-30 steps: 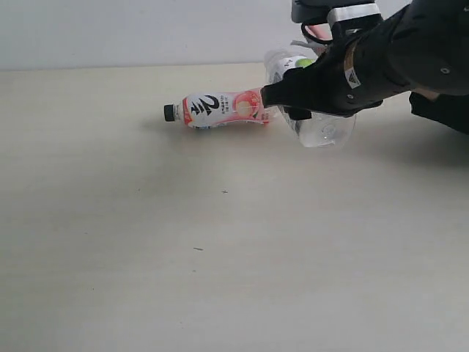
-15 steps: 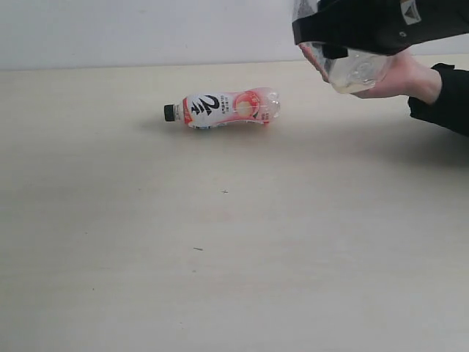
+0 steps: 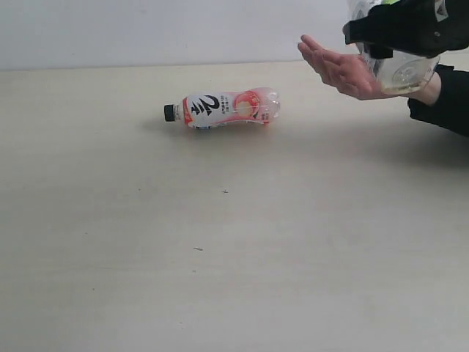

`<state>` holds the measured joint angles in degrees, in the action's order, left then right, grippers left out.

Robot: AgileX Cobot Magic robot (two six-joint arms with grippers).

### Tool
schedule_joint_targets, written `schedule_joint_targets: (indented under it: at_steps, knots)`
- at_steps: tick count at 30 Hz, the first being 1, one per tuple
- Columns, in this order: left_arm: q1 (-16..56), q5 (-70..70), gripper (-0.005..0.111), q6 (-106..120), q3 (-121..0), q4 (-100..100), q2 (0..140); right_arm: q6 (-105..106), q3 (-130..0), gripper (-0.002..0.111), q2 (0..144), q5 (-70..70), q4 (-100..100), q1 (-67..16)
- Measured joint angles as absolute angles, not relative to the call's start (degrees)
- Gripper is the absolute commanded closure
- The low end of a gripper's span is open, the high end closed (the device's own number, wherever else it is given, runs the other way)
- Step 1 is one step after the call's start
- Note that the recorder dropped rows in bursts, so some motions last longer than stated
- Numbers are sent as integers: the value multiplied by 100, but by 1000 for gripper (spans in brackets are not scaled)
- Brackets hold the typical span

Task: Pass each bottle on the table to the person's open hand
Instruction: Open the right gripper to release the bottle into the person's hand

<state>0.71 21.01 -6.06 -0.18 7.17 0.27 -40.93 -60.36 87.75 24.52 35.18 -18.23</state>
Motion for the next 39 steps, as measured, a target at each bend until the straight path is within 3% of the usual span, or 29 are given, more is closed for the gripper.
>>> schedule_joint_targets:
  at_steps: [18, 32, 39]
  knots:
    - [71, 2101, 104, -606, -18, 717, 27, -3790, -6438, 106, 9805, 2029, 3283, -1689]
    - [71, 2101, 104, -606, -18, 717, 27, -3768, -6462, 41, 9805, 2015, 3230, -1689]
    - [71, 2101, 104, -606, -18, 717, 27, -3768, -6462, 29, 9805, 2005, 3230, -1689]
